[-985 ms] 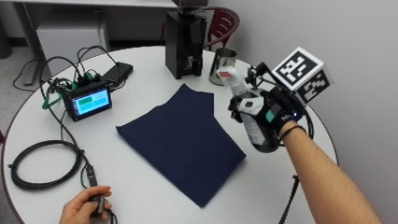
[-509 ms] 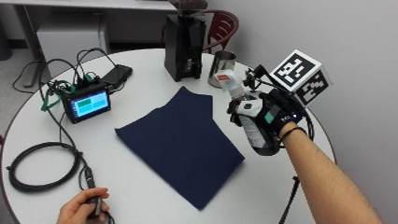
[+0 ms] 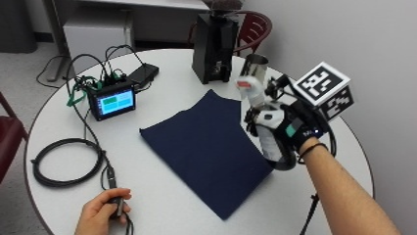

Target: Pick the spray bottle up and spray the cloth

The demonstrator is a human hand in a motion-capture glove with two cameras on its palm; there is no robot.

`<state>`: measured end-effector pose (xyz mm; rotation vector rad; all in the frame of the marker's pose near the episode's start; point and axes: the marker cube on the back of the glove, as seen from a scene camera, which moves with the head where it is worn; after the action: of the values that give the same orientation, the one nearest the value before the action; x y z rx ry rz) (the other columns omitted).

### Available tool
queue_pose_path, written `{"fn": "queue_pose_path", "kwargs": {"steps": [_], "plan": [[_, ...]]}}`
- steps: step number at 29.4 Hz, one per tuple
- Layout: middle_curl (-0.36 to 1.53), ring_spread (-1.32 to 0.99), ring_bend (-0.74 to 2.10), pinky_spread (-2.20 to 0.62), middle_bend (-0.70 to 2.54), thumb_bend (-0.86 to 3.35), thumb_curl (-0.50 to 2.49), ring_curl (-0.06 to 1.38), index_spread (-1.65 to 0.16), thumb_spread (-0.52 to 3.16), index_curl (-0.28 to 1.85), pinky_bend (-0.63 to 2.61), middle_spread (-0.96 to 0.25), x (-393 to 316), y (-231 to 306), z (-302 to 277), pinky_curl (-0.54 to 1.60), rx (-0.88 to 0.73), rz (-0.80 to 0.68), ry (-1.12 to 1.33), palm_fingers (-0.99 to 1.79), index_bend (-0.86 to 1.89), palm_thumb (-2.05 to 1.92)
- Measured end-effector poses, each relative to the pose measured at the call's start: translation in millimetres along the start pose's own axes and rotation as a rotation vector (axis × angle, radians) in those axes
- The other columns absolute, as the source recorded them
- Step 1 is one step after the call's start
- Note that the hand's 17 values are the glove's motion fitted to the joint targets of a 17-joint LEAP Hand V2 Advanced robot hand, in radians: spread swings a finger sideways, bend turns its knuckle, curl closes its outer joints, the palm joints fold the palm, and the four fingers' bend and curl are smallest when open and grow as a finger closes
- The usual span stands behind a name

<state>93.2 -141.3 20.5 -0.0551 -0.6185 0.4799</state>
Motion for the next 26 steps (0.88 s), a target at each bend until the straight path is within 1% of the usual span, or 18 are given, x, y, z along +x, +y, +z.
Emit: {"fn": "queue_pose_path", "kwargs": {"steps": [3, 5, 8, 12, 15, 19, 22, 26], "plan": [[0.50, -0.11, 0.57, 0.00, 0.44, -0.03, 0.75, 0.44, -0.18, 0.53, 0.46, 0.29, -0.09, -38.4, -2.2, -18.0, 0.38, 0.090, -0.105, -0.043, 1.22, 0.17, 0.92], [0.50, -0.11, 0.57, 0.00, 0.44, -0.03, 0.75, 0.44, -0.18, 0.53, 0.46, 0.29, -0.09, -62.6, -5.2, -18.2, 0.38, 0.136, -0.171, -0.075, 1.22, 0.16, 0.91], [0.50, -0.11, 0.57, 0.00, 0.44, -0.03, 0.75, 0.44, -0.18, 0.53, 0.46, 0.29, -0.09, -88.0, -10.9, -1.4, 0.38, 0.162, -0.247, -0.132, 1.22, 0.17, 0.91], [0.50, -0.11, 0.57, 0.01, 0.43, -0.03, 0.76, 0.44, -0.18, 0.54, 0.46, 0.29, -0.09, -97.4, -21.4, 38.8, 0.38, 0.139, -0.307, -0.216, 1.20, 0.16, 0.92], [0.50, -0.11, 0.57, 0.01, 0.43, -0.03, 0.75, 0.44, -0.19, 0.56, 0.46, 0.28, -0.09, -89.3, -28.3, 76.4, 0.37, 0.095, -0.322, -0.272, 1.18, 0.15, 0.91], [0.49, -0.11, 0.57, 0.02, 0.43, -0.03, 0.75, 0.44, -0.19, 0.59, 0.45, 0.26, -0.09, -71.8, -29.4, 121.9, 0.37, 0.018, -0.293, -0.321, 1.16, 0.15, 0.90], [0.49, -0.10, 0.57, 0.03, 0.42, -0.03, 0.74, 0.44, -0.20, 0.63, 0.45, 0.24, -0.09, -57.6, -29.3, 144.6, 0.36, -0.013, -0.280, -0.352, 1.14, 0.14, 0.90], [0.49, -0.10, 0.57, 0.03, 0.42, -0.03, 0.73, 0.44, -0.21, 0.67, 0.44, 0.22, -0.09, -41.9, -28.2, 161.6, 0.36, 0.004, -0.265, -0.372, 1.13, 0.13, 0.90]]}}
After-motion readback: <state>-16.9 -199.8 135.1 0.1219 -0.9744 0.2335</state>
